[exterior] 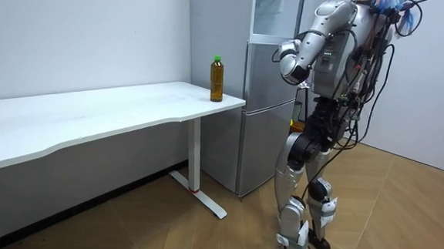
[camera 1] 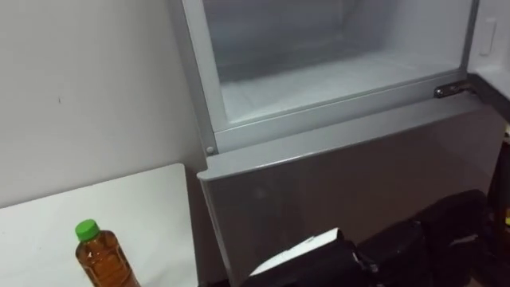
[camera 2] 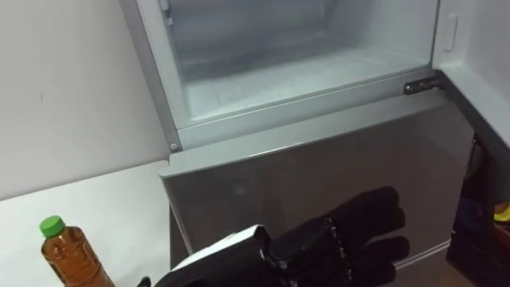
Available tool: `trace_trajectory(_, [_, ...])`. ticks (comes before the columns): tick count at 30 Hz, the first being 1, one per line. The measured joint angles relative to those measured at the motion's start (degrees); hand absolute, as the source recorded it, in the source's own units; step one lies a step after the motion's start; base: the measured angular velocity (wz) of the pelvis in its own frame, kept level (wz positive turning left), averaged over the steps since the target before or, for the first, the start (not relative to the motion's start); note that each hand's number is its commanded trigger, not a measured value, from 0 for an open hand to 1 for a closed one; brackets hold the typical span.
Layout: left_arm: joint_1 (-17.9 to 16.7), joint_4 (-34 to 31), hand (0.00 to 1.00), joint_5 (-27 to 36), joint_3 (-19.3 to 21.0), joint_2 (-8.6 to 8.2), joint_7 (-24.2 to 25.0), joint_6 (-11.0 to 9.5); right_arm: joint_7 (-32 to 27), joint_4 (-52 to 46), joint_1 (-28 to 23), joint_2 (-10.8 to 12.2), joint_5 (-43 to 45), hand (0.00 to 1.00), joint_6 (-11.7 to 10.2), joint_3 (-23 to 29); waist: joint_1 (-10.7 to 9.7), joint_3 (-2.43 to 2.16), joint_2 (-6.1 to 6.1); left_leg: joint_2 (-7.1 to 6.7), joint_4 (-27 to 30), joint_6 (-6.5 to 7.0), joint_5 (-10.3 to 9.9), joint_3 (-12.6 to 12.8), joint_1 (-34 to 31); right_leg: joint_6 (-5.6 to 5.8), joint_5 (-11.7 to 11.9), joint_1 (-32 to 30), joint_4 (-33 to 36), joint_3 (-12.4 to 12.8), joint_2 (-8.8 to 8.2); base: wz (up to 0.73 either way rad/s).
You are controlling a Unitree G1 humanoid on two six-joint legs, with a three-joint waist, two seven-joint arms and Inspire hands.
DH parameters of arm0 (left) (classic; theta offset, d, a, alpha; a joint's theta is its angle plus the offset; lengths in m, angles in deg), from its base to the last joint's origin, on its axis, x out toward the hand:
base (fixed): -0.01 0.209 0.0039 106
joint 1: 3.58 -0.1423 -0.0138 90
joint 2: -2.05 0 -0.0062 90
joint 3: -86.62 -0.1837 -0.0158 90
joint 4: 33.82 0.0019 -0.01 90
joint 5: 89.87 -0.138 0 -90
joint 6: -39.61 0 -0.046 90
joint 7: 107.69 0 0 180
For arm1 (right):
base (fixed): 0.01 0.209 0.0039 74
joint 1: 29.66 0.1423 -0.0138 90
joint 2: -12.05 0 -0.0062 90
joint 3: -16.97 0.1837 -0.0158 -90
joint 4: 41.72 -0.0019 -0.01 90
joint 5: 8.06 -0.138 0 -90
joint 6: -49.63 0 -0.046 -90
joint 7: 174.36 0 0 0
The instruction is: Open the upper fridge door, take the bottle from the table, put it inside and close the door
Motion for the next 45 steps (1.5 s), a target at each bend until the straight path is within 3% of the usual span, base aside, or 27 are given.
trace_trajectory(11, [7.0,2.0,0.00,0.1,-1.5,-0.10,-0.6,0.0,0.1,-0.1,-0.2,-0.5,-1.1,0.00,0.0,-0.1,-0.2,0.19,0.41,0.16,-0.2,-0.02,0.0,1.2,0.4,-0.08,0.1,-0.3,0.1,1.5,0.10,-0.05])
trace_trajectory(22, [12.3,4.7,0.00,-0.4,-4.4,-2.60,-2.8,0.7,0.0,0.3,0.7,-1.0,-1.3,0.00,-0.1,-0.4,-2.2,0.38,0.97,0.49,-1.4,-0.09,0.0,3.4,1.5,-0.19,0.2,-1.0,0.0,3.9,0.49,-0.11])
trace_trajectory(30, [13.4,4.6,0.00,-0.3,-4.3,-3.49,-7.8,0.6,-1.9,0.6,0.3,-1.0,-4.6,0.00,-0.2,-1.2,-2.2,0.36,0.98,0.64,-1.3,-0.11,0.0,5.2,1.0,-0.20,0.2,-1.9,-0.1,4.8,0.49,-0.07])
trace_trajectory(33, [13.4,4.4,0.00,-0.4,-2.8,-3.49,-10.6,0.6,-2.8,0.2,-0.4,-1.0,-5.2,0.00,-0.3,-1.2,-1.1,0.35,0.97,0.64,-1.4,-0.12,0.0,5.3,1.4,-0.20,0.2,-1.9,-0.1,5.4,0.54,-0.09])
trace_trajectory(38, [13.2,-0.3,0.00,-2.5,4.2,-3.13,-15.6,0.5,-4.1,-0.6,-1.3,-0.9,-5.1,0.00,-0.3,-1.1,2.1,0.13,0.35,0.69,-1.4,-0.24,0.1,5.0,1.5,-0.25,0.2,-1.7,-0.1,5.1,0.63,-0.01])
trace_trajectory(42, [12.6,-4.7,0.00,-2.3,12.5,-2.78,-20.0,-0.6,-4.7,-1.6,-3.3,-0.7,-4.4,0.00,-0.3,-1.1,6.5,-0.35,-1.15,0.71,-1.6,-0.46,0.2,4.1,1.9,-0.27,0.2,-0.9,-0.1,3.7,0.67,0.13])
trace_trajectory(45, [11.5,-7.1,0.00,-2.8,18.0,-1.61,-23.5,-1.9,-5.1,-1.5,-3.8,-0.3,-3.7,0.00,0.1,-0.9,10.1,-0.72,-2.36,0.68,-1.6,-0.52,0.3,3.0,1.9,-0.27,0.2,-0.3,-0.1,2.4,0.67,0.18])
